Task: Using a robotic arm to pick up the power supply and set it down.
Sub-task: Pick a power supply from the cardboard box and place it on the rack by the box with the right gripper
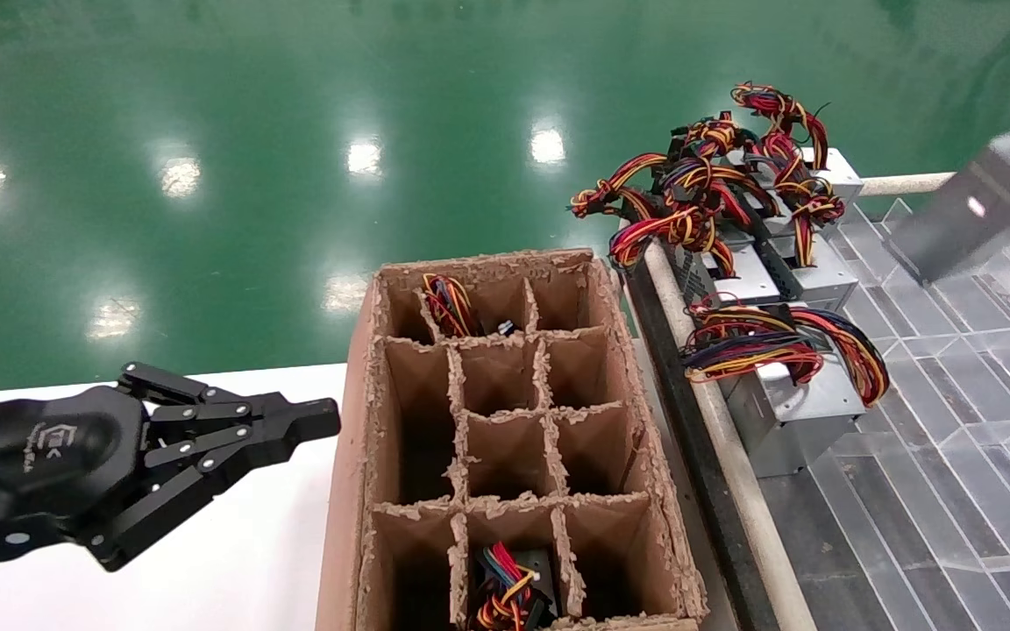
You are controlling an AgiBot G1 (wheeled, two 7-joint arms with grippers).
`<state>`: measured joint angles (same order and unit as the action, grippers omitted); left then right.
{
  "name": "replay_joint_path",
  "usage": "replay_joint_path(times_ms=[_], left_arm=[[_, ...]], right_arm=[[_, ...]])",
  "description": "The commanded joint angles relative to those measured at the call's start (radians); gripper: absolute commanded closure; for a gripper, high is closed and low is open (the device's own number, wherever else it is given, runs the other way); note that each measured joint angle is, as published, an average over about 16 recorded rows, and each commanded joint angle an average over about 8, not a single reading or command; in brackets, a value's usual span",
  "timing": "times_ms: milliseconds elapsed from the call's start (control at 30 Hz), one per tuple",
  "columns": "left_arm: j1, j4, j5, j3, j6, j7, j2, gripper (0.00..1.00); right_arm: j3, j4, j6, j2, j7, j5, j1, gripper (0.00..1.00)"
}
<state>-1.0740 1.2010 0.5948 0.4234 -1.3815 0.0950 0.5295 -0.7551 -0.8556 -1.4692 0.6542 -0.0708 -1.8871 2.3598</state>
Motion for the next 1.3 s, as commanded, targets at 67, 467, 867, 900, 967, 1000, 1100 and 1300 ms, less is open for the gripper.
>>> replay_joint_path(times_ms=[67, 467, 867, 900, 967, 1000, 1100, 1300], left_arm=[[0.000, 0.000, 0.000, 0.000, 0.000, 0.000, 0.000, 1.00], [0.000, 0.000, 0.000, 0.000, 0.000, 0.000, 0.000, 1.00], [0.000, 0.000, 0.000, 0.000, 0.000, 0.000, 0.000, 1.00], [0.000, 0.000, 0.000, 0.000, 0.000, 0.000, 0.000, 1.00], [0.000, 0.000, 0.000, 0.000, 0.000, 0.000, 0.000, 1.00], [0.000, 0.000, 0.000, 0.000, 0.000, 0.000, 0.000, 1.00], [0.000, 0.000, 0.000, 0.000, 0.000, 0.000, 0.000, 1.00], [0.000, 0.000, 0.000, 0.000, 0.000, 0.000, 0.000, 1.00]], right_arm=[[-0.007, 0.082, 0.022, 0.010, 0.038, -0.004, -0.019, 1.00], [0.005, 0.416, 0.115, 0.119, 0.247, 0.054, -0.072, 1.00], [0.047, 0.662, 0.218, 0.230, 0.422, 0.130, -0.083, 1.00], [0.054, 0.677, 0.231, 0.236, 0.431, 0.139, -0.085, 1.00], [0.066, 0.704, 0.266, 0.251, 0.447, 0.156, -0.092, 1.00], [0.071, 0.716, 0.285, 0.258, 0.454, 0.163, -0.097, 1.00], [0.084, 0.743, 0.350, 0.282, 0.473, 0.180, -0.111, 1.00], [0.084, 0.775, 0.440, 0.322, 0.508, 0.177, -0.131, 1.00]])
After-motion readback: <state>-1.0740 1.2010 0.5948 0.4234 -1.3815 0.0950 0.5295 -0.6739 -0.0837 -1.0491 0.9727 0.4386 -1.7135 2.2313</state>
